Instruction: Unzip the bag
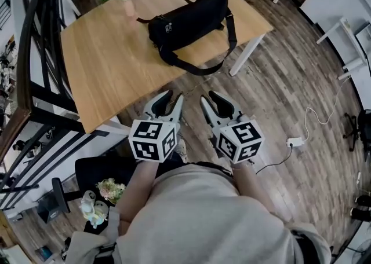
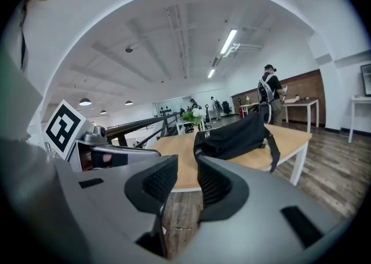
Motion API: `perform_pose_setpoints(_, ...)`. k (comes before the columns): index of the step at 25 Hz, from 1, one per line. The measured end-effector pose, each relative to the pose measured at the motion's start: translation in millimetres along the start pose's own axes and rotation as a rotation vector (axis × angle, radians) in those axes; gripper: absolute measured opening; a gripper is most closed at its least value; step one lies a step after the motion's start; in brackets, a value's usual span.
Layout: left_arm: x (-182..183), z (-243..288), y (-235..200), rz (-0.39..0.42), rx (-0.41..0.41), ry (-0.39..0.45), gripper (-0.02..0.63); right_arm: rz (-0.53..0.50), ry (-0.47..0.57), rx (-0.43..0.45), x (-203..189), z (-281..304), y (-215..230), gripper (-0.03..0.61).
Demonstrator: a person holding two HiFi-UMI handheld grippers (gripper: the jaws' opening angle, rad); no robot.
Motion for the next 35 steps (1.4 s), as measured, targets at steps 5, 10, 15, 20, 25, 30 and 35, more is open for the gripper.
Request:
perform_pose_setpoints(5, 13, 29, -23, 0.006, -0.037, -0.008, 0.104, 0.000, -0.010, -0.009, 18, 38, 6, 0.106)
perform_pose_setpoints(10, 14, 43, -42, -0.026, -0.031, -0.027, 0.104, -0.015, -0.041, 0.012, 27, 68, 10, 0.106)
perform_pose_setpoints(15, 16, 56, -59, -0.038, -0.001, -0.040, 0.104, -0.005, -0.056, 0.040, 31, 90, 17, 0.106)
perform_pose_setpoints(20, 23, 70, -73, -0.048, 0.042, -0.037, 0.106, -0.011, -0.052, 0.066, 42, 109, 29, 0.106)
perform_pose_setpoints(25, 28, 90, -85, -0.056, 0.096, -0.028, 0.104, -0.030, -0.066, 0.124, 52, 136, 45, 0.106)
perform_pose_setpoints(30, 41, 124, -100, -0.059, 0.161, -0.031, 0.106, -0.042, -0.082, 0.176, 71, 168, 76, 0.101)
perform_pose_setpoints(35, 56, 147, -116, -0.081, 0.247, -0.021, 0.104, -0.054, -0.093, 0.241, 94, 200, 102, 0.100)
Point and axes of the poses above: the fingertips, and each gripper's own axes: z forward along the fingers, y to its right, x out of its top, the point moved 9 cm from there along -z, backward along the fingers, and after that the axes turned 7 degrees about z, right-handed, at the moved point
